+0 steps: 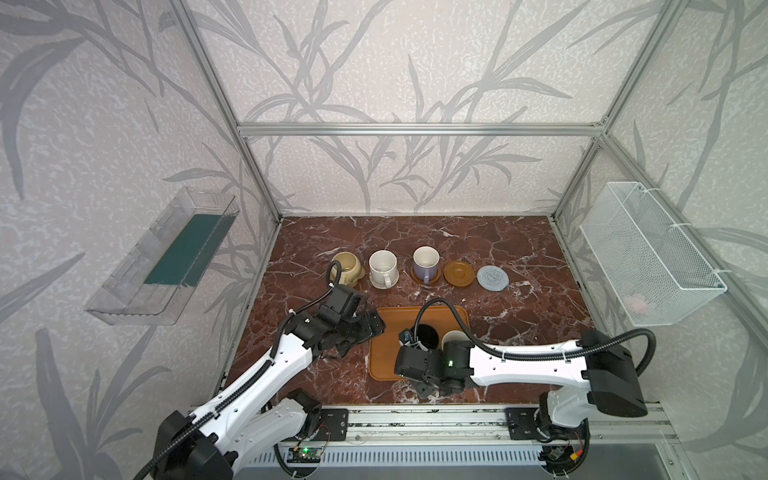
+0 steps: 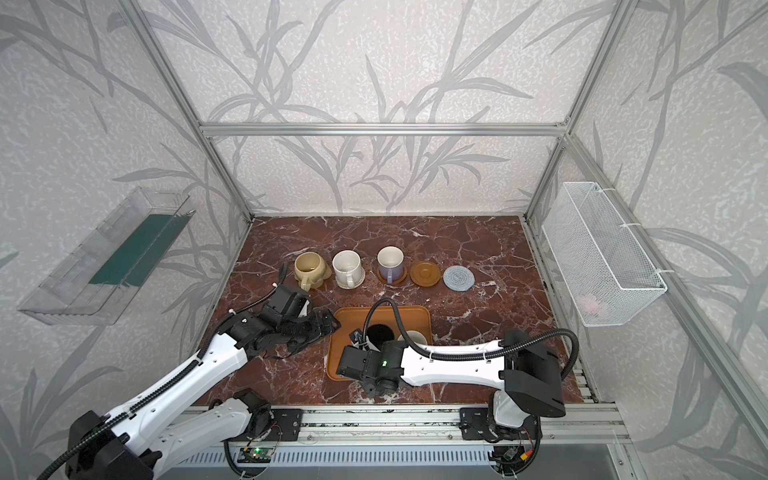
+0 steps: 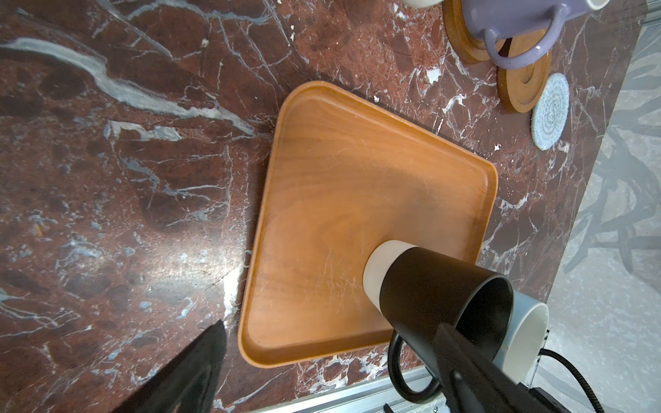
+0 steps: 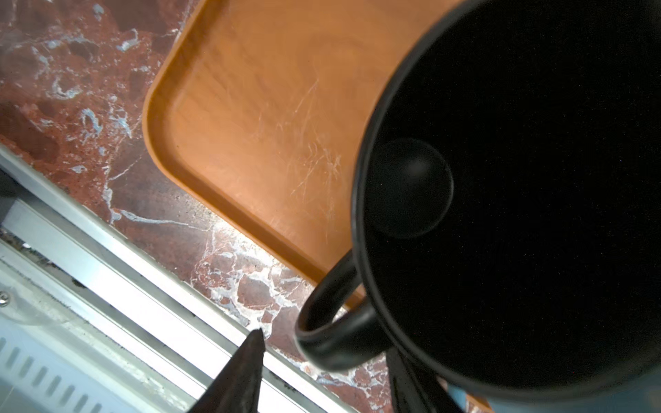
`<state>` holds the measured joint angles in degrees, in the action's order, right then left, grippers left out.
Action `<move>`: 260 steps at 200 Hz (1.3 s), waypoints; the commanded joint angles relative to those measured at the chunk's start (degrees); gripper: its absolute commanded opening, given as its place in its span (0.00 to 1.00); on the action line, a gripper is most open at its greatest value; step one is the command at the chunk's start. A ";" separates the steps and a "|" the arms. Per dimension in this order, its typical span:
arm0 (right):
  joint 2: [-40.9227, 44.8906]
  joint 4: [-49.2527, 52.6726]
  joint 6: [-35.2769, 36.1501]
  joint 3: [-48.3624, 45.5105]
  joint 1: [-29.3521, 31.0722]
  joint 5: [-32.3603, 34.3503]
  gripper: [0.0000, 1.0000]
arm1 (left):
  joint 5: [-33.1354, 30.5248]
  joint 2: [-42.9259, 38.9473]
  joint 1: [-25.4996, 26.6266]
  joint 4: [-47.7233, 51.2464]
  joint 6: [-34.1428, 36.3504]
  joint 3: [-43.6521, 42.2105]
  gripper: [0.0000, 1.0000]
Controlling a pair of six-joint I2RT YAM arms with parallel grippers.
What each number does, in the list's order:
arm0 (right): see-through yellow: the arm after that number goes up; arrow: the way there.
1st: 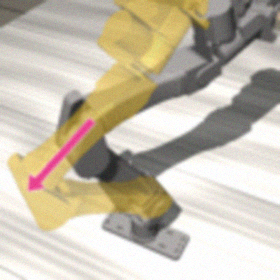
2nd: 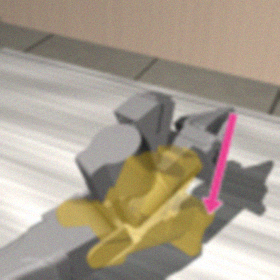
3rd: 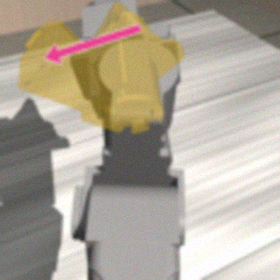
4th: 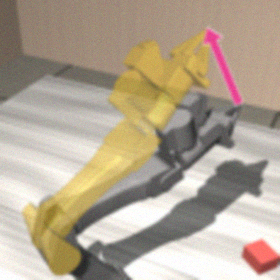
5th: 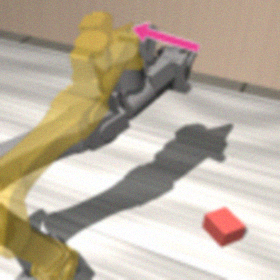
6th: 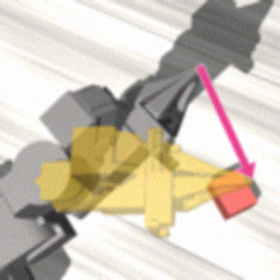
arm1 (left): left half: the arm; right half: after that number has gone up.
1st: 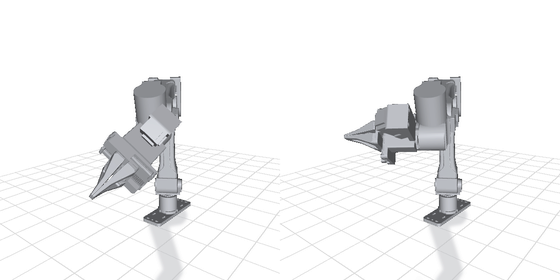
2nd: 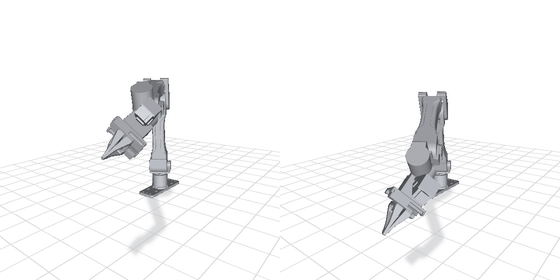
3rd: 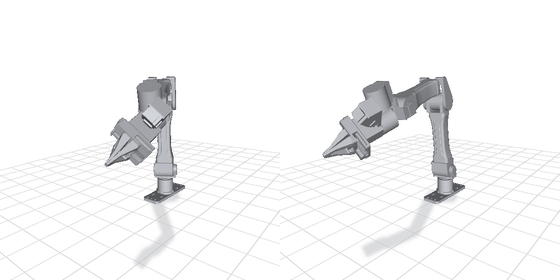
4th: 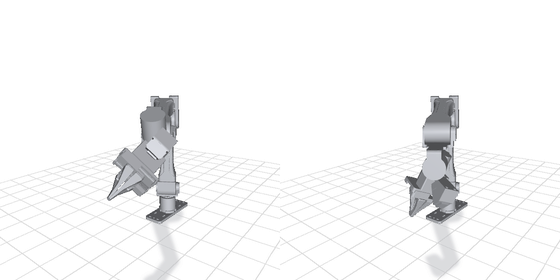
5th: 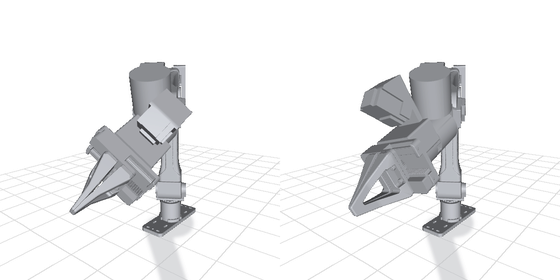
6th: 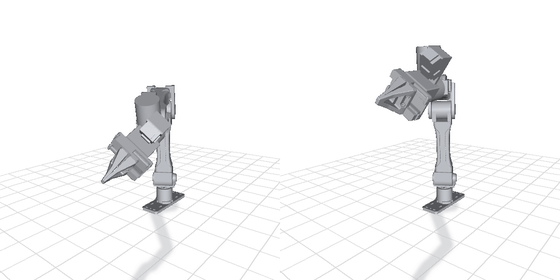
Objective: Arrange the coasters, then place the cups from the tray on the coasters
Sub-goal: 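Close the right gripper on the black mug's handle, then lift the black mug off the tray and carry it toward the empty wooden saucer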
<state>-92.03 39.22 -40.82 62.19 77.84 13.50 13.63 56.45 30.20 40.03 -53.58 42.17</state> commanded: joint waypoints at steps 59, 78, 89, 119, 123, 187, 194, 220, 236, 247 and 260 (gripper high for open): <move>-1.05 -0.03 -1.67 0.22 -2.72 2.59 0.33 | -0.78 -1.82 -0.47 0.11 0.41 -1.23 0.93; -1.20 -0.36 -1.82 -0.41 -2.80 2.46 0.30 | -0.79 -2.20 -0.41 0.10 0.17 -1.45 0.93; -1.46 -0.64 -1.60 -0.35 -2.81 2.74 0.30 | -0.79 -2.39 -0.43 -0.09 0.06 -1.57 0.93; -3.26 -1.62 -0.74 0.33 -3.54 3.09 0.30 | -0.72 -2.47 -0.45 -0.38 -0.11 -1.38 0.93; -3.45 -1.69 -0.57 0.40 -3.71 3.26 0.30 | -0.70 -2.48 -0.43 -0.31 -0.23 -1.33 0.93; -2.85 -3.11 0.80 0.21 -4.98 4.28 0.23 | -0.77 -3.23 -0.43 -0.02 -0.43 -1.05 0.93; -2.95 -3.25 0.93 0.27 -5.01 4.34 0.23 | -0.86 -3.19 -0.48 0.04 -0.45 -1.07 0.93; -3.57 -3.02 1.26 0.60 -5.04 5.11 0.33 | -0.75 -3.45 -0.49 0.04 -0.50 -1.11 0.92; -3.83 -3.14 1.76 0.81 -5.03 5.78 0.37 | -0.87 -3.87 -0.47 0.05 -0.55 -1.28 0.92; -3.92 -3.51 2.19 0.74 -5.07 6.29 0.37 | -1.09 -4.07 -0.48 0.00 -0.56 -1.48 0.92; -4.03 -3.85 2.55 0.99 -5.29 6.46 0.37 | -1.18 -4.05 -0.54 0.07 -0.58 -1.57 0.92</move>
<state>-95.24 36.03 -39.35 62.39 72.79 17.74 13.56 53.43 30.20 39.59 -53.67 41.45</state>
